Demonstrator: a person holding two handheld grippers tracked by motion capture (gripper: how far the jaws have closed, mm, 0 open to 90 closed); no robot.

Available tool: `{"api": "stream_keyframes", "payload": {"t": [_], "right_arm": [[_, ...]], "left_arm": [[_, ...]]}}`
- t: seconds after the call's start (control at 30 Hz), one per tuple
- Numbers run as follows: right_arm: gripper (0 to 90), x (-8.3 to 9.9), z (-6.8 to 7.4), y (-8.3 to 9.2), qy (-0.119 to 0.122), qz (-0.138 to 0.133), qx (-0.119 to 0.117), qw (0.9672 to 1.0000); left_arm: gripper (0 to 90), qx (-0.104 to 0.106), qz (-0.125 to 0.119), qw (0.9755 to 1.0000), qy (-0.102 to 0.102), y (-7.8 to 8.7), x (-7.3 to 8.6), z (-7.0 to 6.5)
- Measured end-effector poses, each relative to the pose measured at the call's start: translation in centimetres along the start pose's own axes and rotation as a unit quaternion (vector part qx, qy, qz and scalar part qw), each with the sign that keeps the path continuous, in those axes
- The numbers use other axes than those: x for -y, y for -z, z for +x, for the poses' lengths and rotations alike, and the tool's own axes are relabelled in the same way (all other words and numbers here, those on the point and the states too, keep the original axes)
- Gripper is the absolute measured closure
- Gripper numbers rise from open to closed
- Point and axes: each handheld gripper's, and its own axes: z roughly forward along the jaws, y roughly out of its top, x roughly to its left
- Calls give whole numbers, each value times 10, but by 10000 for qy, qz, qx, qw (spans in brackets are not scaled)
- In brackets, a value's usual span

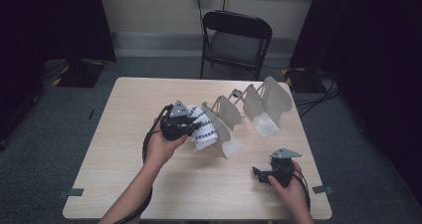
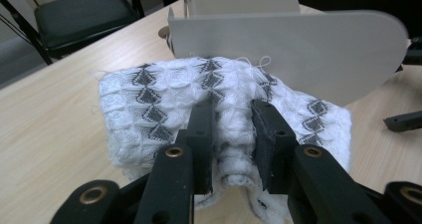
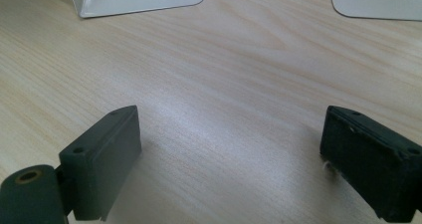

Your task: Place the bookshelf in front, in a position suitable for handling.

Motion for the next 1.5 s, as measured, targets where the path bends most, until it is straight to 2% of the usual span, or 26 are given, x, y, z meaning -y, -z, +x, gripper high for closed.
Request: {"api": "stream_keyframes", "payload": {"t": [0.17,0.43,0.6,0.7,0.83,1.03,1.07,1.17,1.27,1.37,1.5], "right_arm": [[86,0,0,0,0,1,0,10000],[86,0,0,0,1,-1,-1,10000],[86,0,0,0,0,-1,-1,10000],[86,0,0,0,2,0,0,10000],[86,0,0,0,0,-1,-1,10000],[86,0,0,0,1,-2,0,10000],[86,0,0,0,1,-1,-1,10000],[86,0,0,0,0,-1,-1,10000],[86,0,0,0,0,-1,-2,10000],[86,0,0,0,2,-1,-1,10000],[86,0,0,0,1,1,1,10000]], "left_arm": [[727,24,114,9999,61,-13,15,2],[759,47,422,9991,-30,-34,37,2],[769,60,586,9983,2,-45,48,-1],[771,105,731,9973,-49,-53,55,-5],[772,142,828,9965,5,-62,65,-9],[772,144,873,9961,62,-62,68,-12],[772,181,830,9963,119,-60,68,-13],[772,274,716,9969,174,-51,61,-16],[772,354,484,9982,94,-35,43,-21],[769,449,199,9988,-61,-14,18,-25],[768,356,-84,9989,-276,8,-9,-28]]}}
